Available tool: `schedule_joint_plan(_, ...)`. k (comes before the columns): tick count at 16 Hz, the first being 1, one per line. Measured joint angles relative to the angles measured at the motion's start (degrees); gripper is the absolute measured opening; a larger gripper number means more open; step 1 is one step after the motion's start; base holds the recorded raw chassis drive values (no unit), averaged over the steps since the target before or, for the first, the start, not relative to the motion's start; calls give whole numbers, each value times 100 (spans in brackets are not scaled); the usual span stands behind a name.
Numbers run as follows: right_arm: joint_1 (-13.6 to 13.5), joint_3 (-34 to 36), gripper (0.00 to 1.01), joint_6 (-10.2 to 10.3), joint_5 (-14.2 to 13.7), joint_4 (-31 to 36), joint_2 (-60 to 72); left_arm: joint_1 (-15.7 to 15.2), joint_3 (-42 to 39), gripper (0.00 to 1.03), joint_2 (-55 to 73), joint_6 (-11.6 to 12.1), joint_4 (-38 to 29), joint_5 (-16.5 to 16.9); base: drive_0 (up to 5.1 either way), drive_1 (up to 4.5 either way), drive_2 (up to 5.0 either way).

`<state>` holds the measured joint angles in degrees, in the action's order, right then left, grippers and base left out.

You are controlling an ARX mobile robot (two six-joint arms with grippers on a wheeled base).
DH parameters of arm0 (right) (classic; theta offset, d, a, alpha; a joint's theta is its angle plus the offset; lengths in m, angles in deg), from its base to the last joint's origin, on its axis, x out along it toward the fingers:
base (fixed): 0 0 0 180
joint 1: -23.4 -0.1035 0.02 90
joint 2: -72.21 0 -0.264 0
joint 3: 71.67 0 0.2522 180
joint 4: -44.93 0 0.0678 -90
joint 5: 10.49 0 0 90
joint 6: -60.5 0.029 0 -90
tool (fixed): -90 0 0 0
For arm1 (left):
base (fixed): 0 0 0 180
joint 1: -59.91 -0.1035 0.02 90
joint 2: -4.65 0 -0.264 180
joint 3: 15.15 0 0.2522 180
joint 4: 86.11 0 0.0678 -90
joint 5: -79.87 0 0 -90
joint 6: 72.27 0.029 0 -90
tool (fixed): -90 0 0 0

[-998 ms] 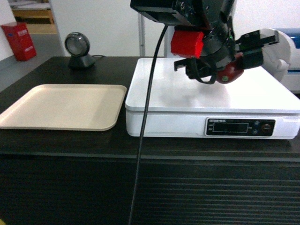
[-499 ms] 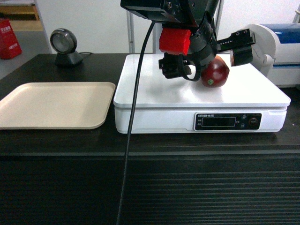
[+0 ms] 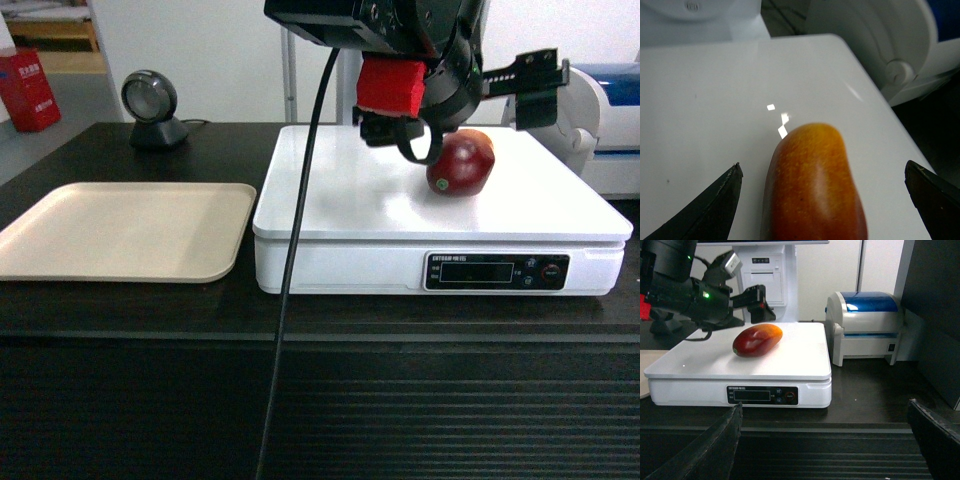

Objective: Place dark red mango on scale at checkout

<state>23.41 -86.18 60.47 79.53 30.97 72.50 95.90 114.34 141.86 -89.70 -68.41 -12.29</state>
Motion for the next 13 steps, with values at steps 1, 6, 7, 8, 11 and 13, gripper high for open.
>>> schedule_joint_plan(1, 0, 0, 98, 0, 0, 0, 0, 20, -166, 98, -177, 142, -170, -59, 0, 0, 0)
schedule_joint_plan(6, 0, 0, 98, 0, 0, 0, 0, 63, -2669, 98, -2699, 1019, -1832, 328, 0, 0, 0)
schedule_joint_plan(7, 0, 0, 98, 0, 0, 0, 0, 20, -3252, 98, -3191, 1099, -2079, 350, 0, 0, 0)
schedule_joint_plan(8, 0, 0, 98, 0, 0, 0, 0, -74, -3882, 98, -3727, 1193, -2326, 387, 0, 0, 0)
schedule_joint_plan(11, 0, 0, 98, 0, 0, 0, 0, -461, -5276, 98, -5156, 1526, -2651, 402, 0, 0, 0)
schedule_joint_plan(13, 0, 0, 98, 0, 0, 0, 0, -671, -5794, 98, -5855, 1650, -2675, 404, 0, 0, 0)
